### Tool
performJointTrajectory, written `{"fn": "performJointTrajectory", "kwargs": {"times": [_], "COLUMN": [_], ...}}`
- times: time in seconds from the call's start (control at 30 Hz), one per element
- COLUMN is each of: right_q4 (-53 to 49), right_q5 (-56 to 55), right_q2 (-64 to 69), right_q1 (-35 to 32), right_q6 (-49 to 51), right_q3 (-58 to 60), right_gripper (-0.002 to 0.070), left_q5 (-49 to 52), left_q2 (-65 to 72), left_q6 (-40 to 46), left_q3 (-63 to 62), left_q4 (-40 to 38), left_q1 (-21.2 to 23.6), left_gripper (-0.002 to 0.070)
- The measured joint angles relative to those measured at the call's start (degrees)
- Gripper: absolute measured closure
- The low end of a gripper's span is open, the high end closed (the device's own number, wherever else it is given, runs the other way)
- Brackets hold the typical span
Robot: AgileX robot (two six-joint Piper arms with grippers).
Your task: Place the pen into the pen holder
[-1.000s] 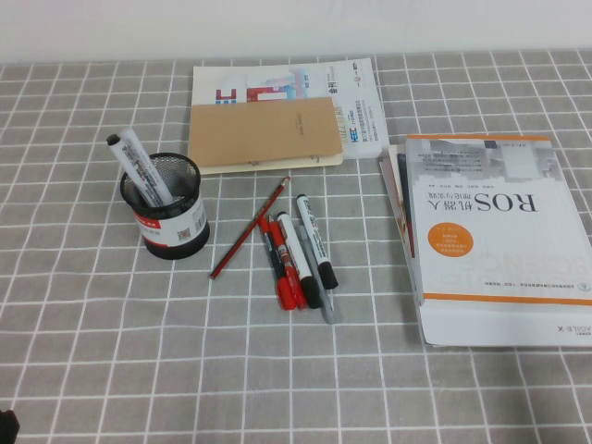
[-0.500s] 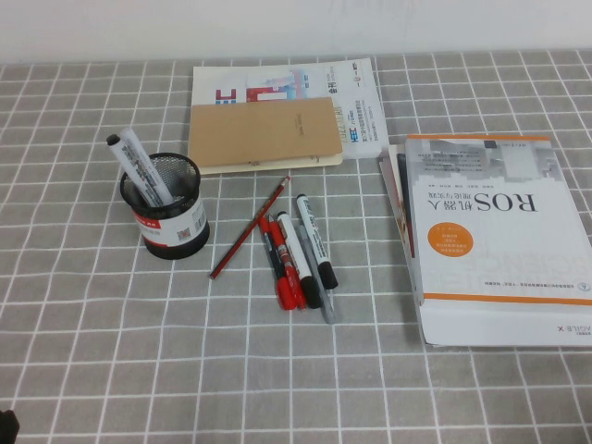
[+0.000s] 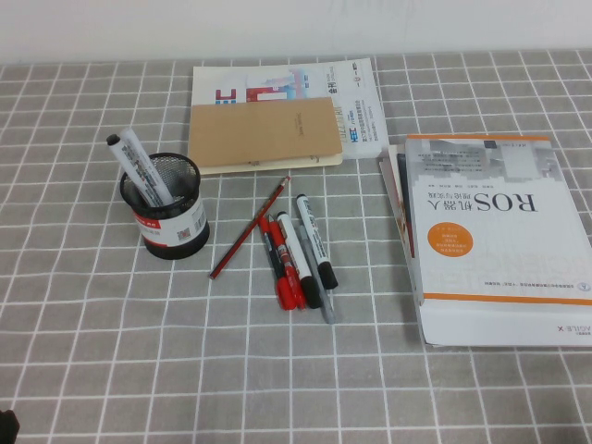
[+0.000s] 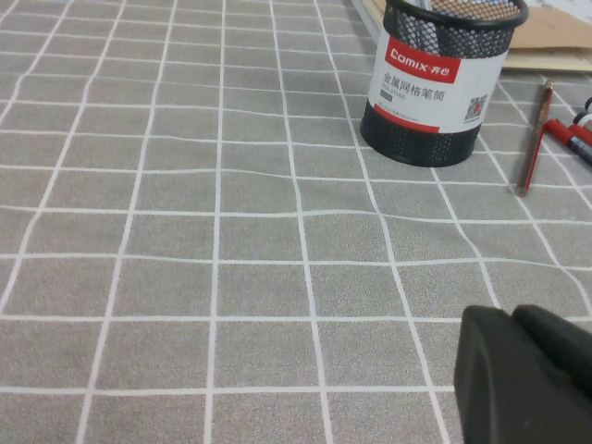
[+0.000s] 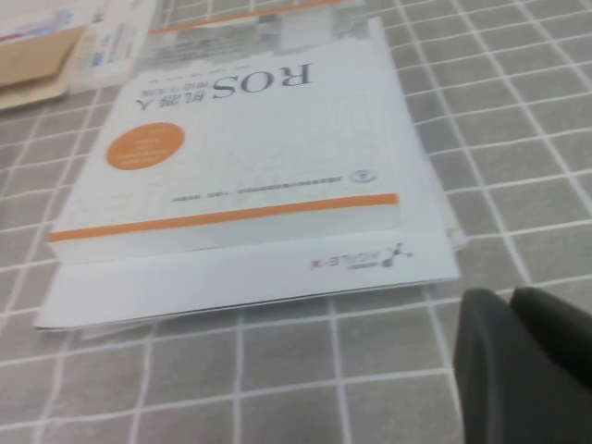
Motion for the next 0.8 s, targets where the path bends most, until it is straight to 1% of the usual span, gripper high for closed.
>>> {"fn": "performJointTrajectory", "kwargs": {"times": [0.2,0.37,0.53,0.67,0.8], "right_q4": [-5.06,-6.3,-9.8,-12.04,-13.15], "right_q5": [0.0,0.0,0.0,0.0,0.0], "right_q2": [0.0,0.0,0.0,0.0,0.0], "right_q1": [1.84,1.96,1.96,1.96,1.96], "right_q6": [5.63,6.1,6.61,9.86,10.64], "right_q3": [0.0,0.0,0.0,0.0,0.0], "right_gripper": [0.0688,0.0689,0.0688,0.0688,0.0688], "left_q5": [0.0,0.0,0.0,0.0,0.0], "left_q2": [0.0,0.0,0.0,0.0,0.0], "left_q6": [0.0,0.0,0.0,0.0,0.0], "left_q3": [0.0,0.0,0.0,0.0,0.0], "left_q4": [0.0,0.0,0.0,0.0,0.0], "left_q1": [0.0,0.0,0.0,0.0,0.0], "left_gripper": [0.068,0.068,0.068,0.068,0.068]}}
